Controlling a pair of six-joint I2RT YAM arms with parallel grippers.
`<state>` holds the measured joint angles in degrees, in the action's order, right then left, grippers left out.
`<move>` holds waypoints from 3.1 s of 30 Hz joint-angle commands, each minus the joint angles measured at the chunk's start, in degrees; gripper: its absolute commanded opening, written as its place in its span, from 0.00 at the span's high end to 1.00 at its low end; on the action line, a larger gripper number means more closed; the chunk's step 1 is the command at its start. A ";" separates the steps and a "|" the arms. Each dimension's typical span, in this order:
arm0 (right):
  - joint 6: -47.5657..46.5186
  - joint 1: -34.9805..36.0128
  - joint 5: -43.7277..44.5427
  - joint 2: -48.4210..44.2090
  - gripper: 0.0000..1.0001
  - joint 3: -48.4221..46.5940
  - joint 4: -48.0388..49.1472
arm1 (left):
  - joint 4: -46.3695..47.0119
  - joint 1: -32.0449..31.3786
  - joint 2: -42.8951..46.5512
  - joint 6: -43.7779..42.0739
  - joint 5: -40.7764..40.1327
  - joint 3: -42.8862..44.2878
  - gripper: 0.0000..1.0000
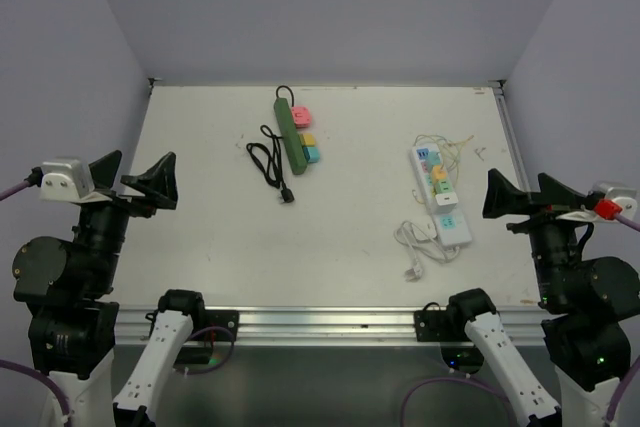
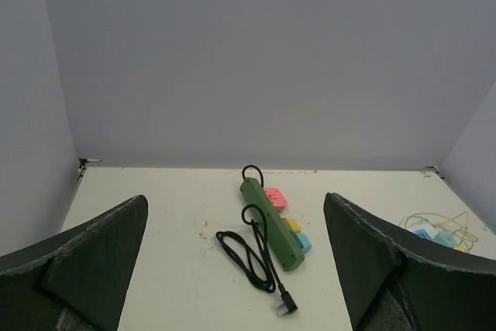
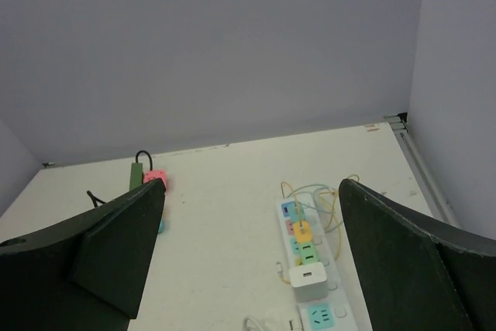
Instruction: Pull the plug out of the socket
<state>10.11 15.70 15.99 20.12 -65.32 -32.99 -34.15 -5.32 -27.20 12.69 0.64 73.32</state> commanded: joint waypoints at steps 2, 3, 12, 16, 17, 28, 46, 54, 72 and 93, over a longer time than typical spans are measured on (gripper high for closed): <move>0.79 0.03 0.80 1.24 0.01 0.37 1.35 | 0.40 -0.21 0.31 -0.30 -0.38 -0.63 0.00; 1.14 0.12 0.80 1.41 0.01 0.37 1.18 | 0.40 -0.21 0.31 -0.30 -0.47 -0.81 0.01; 6.06 0.12 1.76 4.57 0.01 2.83 -0.67 | 0.49 -0.21 -0.48 -0.56 -0.03 -3.18 0.00; 10.19 0.03 2.73 8.17 0.01 5.02 -2.78 | 0.49 -0.21 -1.27 -0.56 0.93 -5.02 0.01; 11.06 0.12 2.99 8.79 0.01 6.16 -3.13 | 0.66 -0.21 -1.45 -0.56 1.72 -5.99 0.00; 27.67 -0.06 16.52 18.29 0.01 19.08 -8.58 | 2.42 -0.21 -5.58 -0.56 8.75 -14.69 0.00; 32.52 -5.85 12.95 25.05 0.01 32.44 1.43 | 16.21 -0.21 -3.21 1.73 8.50 -38.40 0.00; 34.27 -20.60 -1.64 28.31 0.01 39.12 9.52 | 16.22 -0.83 -2.51 1.29 6.56 -38.08 0.00; 26.28 -22.38 -15.18 31.82 0.01 42.12 18.66 | 16.48 -1.01 -3.21 1.29 6.91 -38.25 0.00; 22.59 -6.13 -16.70 39.56 0.01 37.99 21.22 | 16.92 -1.01 -6.28 2.60 8.14 -38.34 0.00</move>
<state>33.74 8.93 -4.86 59.33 -23.97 -12.32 -20.40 -6.09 -32.86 14.26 7.53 34.83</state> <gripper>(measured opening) 0.987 0.994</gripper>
